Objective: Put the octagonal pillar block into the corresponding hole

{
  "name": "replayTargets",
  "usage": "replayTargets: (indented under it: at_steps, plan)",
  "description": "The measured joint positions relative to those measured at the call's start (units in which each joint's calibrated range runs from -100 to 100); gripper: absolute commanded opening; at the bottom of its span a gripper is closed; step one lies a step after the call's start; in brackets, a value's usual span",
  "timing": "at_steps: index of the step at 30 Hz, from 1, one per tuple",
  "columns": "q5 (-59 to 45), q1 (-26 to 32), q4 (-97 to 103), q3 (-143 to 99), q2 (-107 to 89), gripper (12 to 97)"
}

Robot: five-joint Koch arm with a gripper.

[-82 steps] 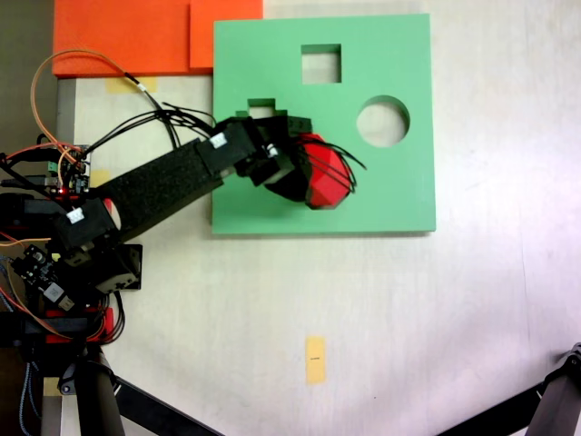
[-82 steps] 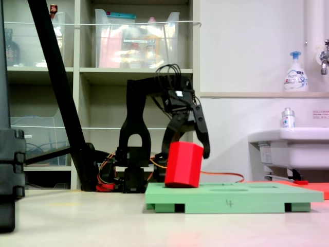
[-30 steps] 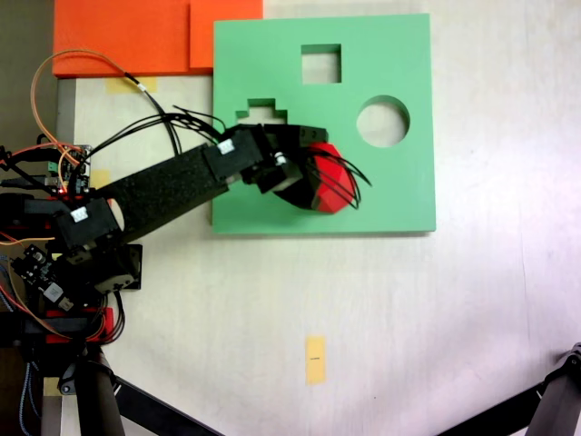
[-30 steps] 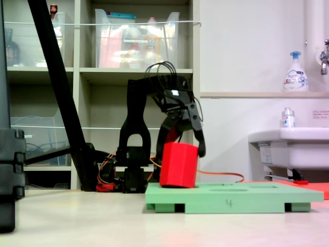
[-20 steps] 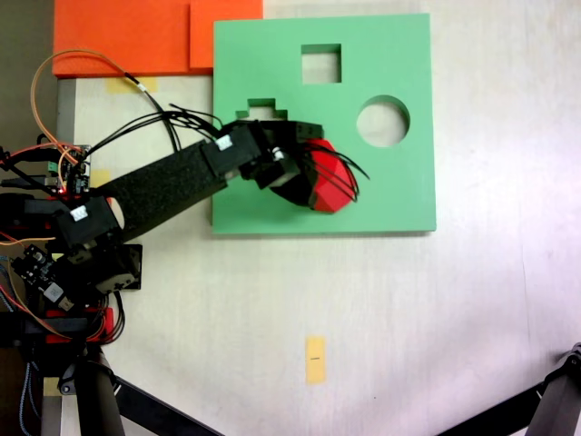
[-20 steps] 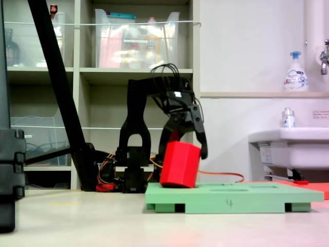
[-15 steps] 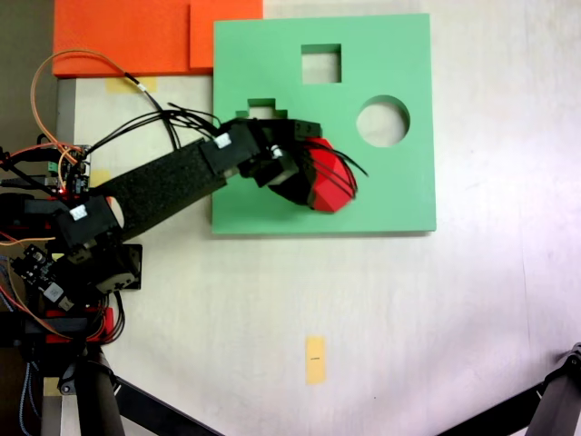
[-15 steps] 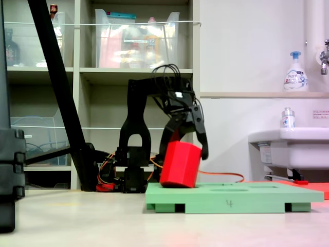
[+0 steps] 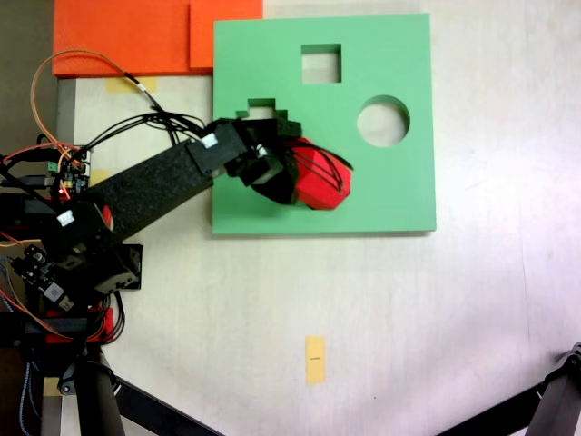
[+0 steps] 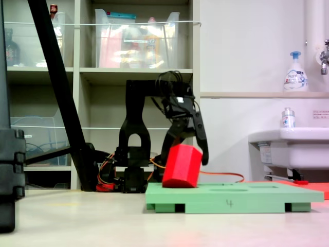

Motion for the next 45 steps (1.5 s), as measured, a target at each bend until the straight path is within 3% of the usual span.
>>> replayTargets:
  at_steps: [45]
  plan:
    - [-5.42, -4.59, 2.25, 3.72, 2.6, 45.0]
